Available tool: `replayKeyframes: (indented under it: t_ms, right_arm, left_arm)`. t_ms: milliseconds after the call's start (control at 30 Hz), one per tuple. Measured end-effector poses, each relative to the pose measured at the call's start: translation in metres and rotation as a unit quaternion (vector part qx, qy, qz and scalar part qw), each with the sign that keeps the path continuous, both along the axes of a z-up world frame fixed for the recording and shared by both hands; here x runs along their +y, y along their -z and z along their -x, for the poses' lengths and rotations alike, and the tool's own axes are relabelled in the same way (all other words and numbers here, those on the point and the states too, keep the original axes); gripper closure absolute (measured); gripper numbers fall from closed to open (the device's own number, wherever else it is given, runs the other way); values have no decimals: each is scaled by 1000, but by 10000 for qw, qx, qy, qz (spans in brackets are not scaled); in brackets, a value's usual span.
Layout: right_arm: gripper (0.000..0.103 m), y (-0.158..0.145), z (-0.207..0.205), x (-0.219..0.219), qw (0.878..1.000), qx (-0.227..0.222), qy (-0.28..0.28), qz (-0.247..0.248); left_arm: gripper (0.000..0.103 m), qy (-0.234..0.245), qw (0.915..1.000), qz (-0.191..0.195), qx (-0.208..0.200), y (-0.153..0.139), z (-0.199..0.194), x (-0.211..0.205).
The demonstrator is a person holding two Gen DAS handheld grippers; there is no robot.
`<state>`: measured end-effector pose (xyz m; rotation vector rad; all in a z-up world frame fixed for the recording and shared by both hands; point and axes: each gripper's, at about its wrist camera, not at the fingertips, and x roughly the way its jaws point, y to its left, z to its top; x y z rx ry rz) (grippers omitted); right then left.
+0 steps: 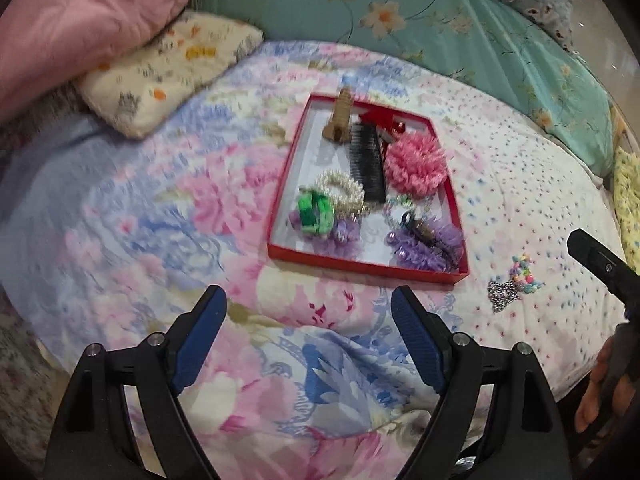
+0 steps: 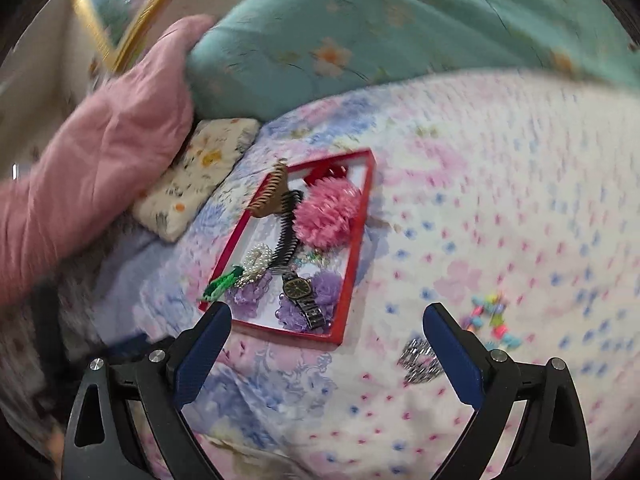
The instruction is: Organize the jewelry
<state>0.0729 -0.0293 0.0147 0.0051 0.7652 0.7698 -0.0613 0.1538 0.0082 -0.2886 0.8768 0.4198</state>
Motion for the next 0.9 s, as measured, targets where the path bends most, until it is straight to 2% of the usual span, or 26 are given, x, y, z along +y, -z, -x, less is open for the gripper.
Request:
replayKeyframes:
  t_ms: [133, 200, 233, 300, 367, 500, 733, 900]
  right_arm:
    - [5, -31, 15, 7, 9981, -490, -343, 134]
    - [2, -45, 16, 9, 9969, -640, -431, 116]
    - [2, -52, 14, 10, 9966, -675, -467, 82]
    - [1, -60, 12, 12, 9962, -730, -480, 41]
    - [1, -63, 8, 18, 9958, -764, -505, 37]
    - [1, -51, 4, 32, 9953, -710, -594, 271]
    - [1, -8, 2, 50, 9940, -283, -793, 694]
    - [1, 16, 3, 60, 9913, -103, -845, 1001]
  left_arm:
    - [12, -1, 9994, -240, -239, -28, 7, 4]
    - [2, -54, 9984, -407, -377, -41, 9, 6]
    - [0, -80, 9975, -521, -460, -47, 10, 6]
    - [0, -120, 9956, -726, -573, -54, 10, 7]
    - [0, -102, 9955, -789, -517, -52, 3, 9]
    - [0, -40, 9975, -601, -367, -36, -7, 12]
    - [0, -122, 9981, -604, 51, -3, -17, 9]
    - [0, -76, 9988, -427, 223, 13, -21, 11]
